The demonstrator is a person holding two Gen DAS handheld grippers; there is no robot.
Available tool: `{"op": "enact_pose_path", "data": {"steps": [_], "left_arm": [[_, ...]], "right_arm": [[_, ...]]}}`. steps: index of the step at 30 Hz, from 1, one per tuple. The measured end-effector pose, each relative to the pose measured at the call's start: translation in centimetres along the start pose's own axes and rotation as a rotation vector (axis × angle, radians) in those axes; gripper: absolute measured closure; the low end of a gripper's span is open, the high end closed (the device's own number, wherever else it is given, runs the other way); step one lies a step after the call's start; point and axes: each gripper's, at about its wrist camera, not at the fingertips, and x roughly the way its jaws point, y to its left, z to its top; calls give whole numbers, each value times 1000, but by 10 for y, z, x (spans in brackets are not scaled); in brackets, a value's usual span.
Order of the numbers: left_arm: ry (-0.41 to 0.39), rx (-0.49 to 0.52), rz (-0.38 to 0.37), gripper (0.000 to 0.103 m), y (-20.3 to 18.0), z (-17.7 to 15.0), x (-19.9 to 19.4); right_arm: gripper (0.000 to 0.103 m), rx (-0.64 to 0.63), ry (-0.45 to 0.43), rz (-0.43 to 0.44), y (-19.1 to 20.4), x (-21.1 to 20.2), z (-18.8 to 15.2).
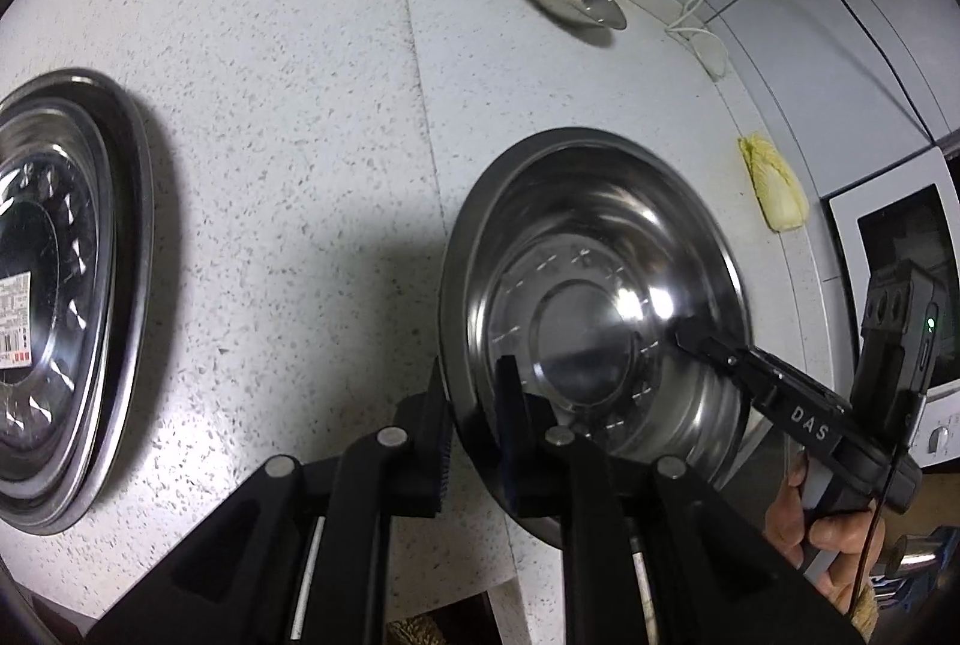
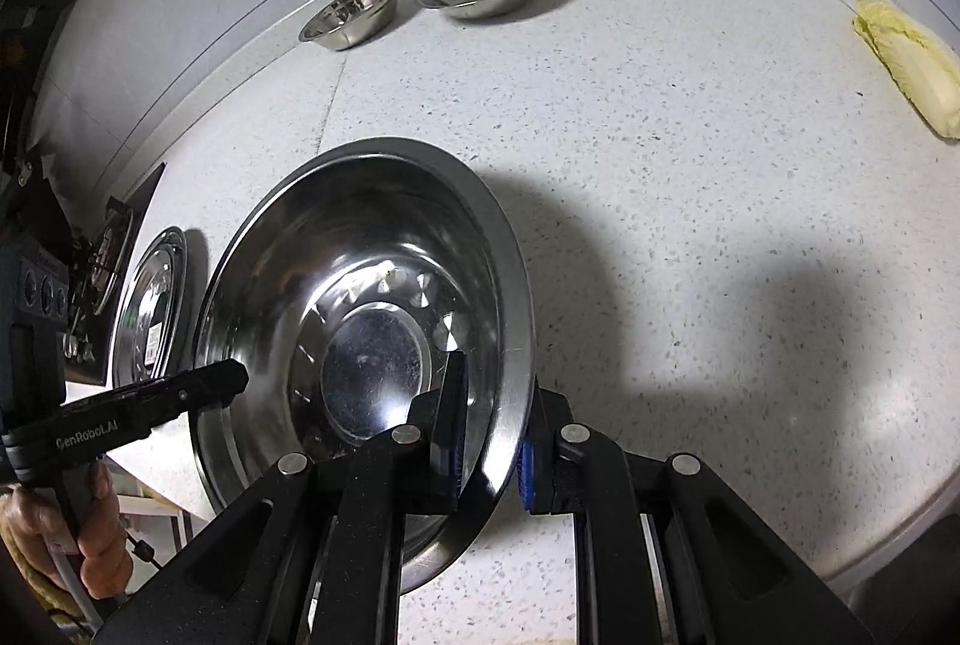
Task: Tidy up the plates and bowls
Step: 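Carry the large steel bowl with both tools beside the plate stack and lower it, then open both tools and lift them off the large bowl, then close the right tool on the medium steel bowl's rim while the left tool grips it too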
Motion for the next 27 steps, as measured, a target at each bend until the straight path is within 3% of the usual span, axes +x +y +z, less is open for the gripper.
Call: {"op": "enact_pose_path", "data": {"steps": [2, 5, 8, 9, 18, 27], "left_arm": [[-3, 8, -4, 90, -2, -1, -1], [-25, 14, 7, 90, -1, 0, -7], [-35, -3, -4, 78, 5, 3, -13], [-37, -5, -4, 74, 6, 5, -14], [-100, -35, 5, 71, 17, 28, -43], [-138, -118, -4, 69, 20, 100, -49]], "right_arm": [[89, 12, -8, -1, -5, -1, 1], [76, 35, -29, -5, -13, -6, 1], [64, 35, -61, -10, -17, -16, 3], [63, 35, -67, -16, -18, -18, 5], [60, 4, -112, -40, -21, -38, 34], [56, -52, -123, -103, -22, -35, 82]]}}
